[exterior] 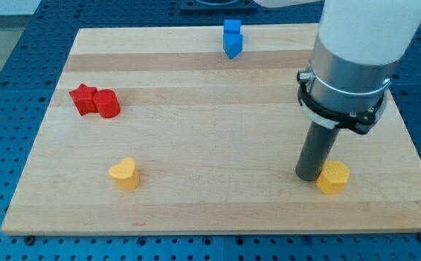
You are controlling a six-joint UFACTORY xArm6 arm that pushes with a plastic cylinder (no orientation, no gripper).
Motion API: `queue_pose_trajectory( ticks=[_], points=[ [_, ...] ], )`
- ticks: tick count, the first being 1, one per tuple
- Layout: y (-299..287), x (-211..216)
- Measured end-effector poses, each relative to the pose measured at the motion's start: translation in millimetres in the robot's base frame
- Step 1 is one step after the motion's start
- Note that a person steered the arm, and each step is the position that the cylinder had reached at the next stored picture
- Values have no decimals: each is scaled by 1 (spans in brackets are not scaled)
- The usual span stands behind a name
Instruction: Place your hand at the top left of the yellow heart
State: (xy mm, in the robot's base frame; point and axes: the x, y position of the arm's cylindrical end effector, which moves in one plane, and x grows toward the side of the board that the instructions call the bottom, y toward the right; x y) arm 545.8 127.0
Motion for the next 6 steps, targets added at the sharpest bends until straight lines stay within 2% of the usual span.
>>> queue_pose_trajectory(
  ticks=[3, 4, 5, 6],
  points=[
    [20, -2],
    [-38, -37],
    [-114, -52],
    [-217, -52]
  ],
)
